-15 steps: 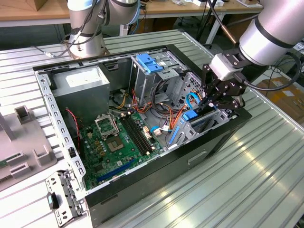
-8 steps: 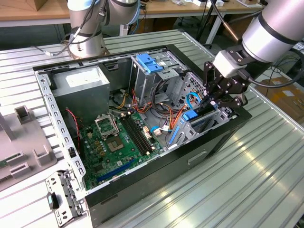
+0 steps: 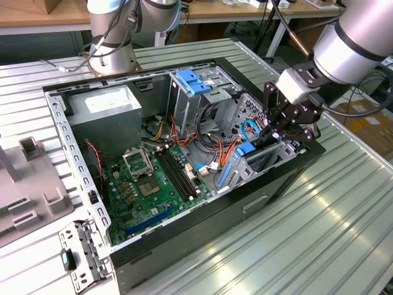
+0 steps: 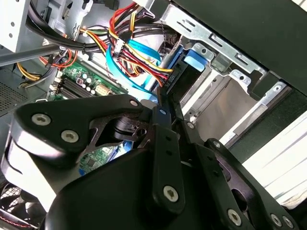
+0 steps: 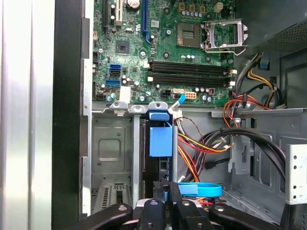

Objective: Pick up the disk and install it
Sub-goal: 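Insert the second disk wire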

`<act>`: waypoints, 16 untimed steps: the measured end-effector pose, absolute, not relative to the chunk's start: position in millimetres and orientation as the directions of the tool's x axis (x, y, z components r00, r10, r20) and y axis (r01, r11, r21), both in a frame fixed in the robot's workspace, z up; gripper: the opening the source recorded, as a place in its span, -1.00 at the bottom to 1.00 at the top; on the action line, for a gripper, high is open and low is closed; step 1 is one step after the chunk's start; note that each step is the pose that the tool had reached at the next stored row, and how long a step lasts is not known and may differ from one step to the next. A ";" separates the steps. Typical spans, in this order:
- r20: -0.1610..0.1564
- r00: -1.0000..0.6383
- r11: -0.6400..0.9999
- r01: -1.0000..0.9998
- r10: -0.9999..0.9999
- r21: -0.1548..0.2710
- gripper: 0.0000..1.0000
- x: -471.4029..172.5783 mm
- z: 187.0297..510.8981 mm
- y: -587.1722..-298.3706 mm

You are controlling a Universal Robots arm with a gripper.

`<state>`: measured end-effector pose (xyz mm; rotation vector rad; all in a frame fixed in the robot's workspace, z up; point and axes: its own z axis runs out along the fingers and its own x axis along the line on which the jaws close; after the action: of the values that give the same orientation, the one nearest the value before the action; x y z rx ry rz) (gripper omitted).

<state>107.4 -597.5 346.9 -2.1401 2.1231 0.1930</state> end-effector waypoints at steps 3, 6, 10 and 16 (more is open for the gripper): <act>-0.175 0.007 -0.008 -1.000 -0.984 0.004 -0.68 107.4 346.5 -597.6; -0.185 0.007 -0.008 -1.000 -0.983 0.004 -0.68 107.5 346.3 -597.7; -0.207 0.008 -0.008 -1.000 -0.978 0.004 -0.68 107.4 348.1 -597.6; -0.228 0.008 -0.009 -1.000 -0.974 0.004 -0.68 107.4 347.4 -599.7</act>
<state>107.4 -599.7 347.4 -2.1100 2.0929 0.2477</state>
